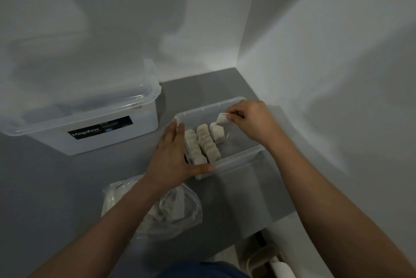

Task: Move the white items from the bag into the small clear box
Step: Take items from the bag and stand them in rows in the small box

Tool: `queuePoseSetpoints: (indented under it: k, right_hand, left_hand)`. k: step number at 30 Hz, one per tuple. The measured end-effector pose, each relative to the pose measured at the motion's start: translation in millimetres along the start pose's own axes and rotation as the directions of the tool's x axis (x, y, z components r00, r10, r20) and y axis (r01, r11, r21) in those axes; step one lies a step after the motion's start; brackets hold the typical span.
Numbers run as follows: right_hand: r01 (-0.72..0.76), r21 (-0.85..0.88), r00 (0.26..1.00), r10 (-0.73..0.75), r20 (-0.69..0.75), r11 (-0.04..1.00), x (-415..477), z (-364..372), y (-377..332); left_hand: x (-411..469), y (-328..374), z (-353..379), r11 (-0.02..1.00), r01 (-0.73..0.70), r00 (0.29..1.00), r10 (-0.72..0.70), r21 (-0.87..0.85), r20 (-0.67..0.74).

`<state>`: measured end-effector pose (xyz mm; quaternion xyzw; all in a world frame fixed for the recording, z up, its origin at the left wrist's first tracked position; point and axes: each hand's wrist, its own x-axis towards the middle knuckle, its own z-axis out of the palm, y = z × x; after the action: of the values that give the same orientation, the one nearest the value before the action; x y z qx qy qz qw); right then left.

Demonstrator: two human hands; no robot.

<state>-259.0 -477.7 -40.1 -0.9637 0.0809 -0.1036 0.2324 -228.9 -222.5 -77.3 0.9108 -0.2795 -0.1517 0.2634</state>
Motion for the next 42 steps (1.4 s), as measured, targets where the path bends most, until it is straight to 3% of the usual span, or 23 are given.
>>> queuePoseSetpoints:
  k: [3, 8, 28, 31, 34, 38, 42]
  right_hand:
    - [-0.063, -0.068, 0.987, 0.072, 0.142, 0.996, 9.7, 15.7, 14.4]
    - [-0.012, -0.146, 0.917, 0.069, 0.392, 0.989, 20.3, 41.5, 21.4]
    - [-0.027, -0.318, 0.913, 0.153, 0.377, 0.948, 40.3, 72.0, 28.9]
    - [-0.086, -0.257, 0.938, 0.165, 0.305, 0.963, 35.5, 61.9, 24.9]
    - [-0.191, -0.056, 0.975, 0.196, 0.105, 0.98, 15.9, 44.4, 10.9]
    - [-0.28, 0.301, 0.919, 0.345, -0.191, 0.912, -39.3, 22.4, -19.7]
    - [-0.2, 0.493, 0.876, 0.38, -0.297, 0.847, -102.4, 28.4, -74.7]
  left_hand:
    - [-1.8, -4.1, 3.1, 1.0, -0.005, 1.0, 0.006, -0.024, 0.026]
    - [-3.6, 2.9, 2.0, 0.997, -0.006, 1.0, 0.008, -0.08, 0.026]
    - [1.2, 2.8, 0.7, 0.998, -0.021, 0.999, 0.023, -0.065, 0.023]
    - [3.2, 1.0, 0.6, 0.998, -0.004, 0.999, 0.006, -0.055, 0.043]
    - [5.3, -1.0, -0.3, 0.999, 0.008, 0.998, -0.006, -0.036, 0.061]
    - [-3.6, -1.8, -7.8, 0.996, -0.048, 0.998, 0.052, -0.079, 0.047]
    - [-40.1, -19.3, -21.2, 0.971, -0.239, 0.946, 0.229, -0.016, -0.231]
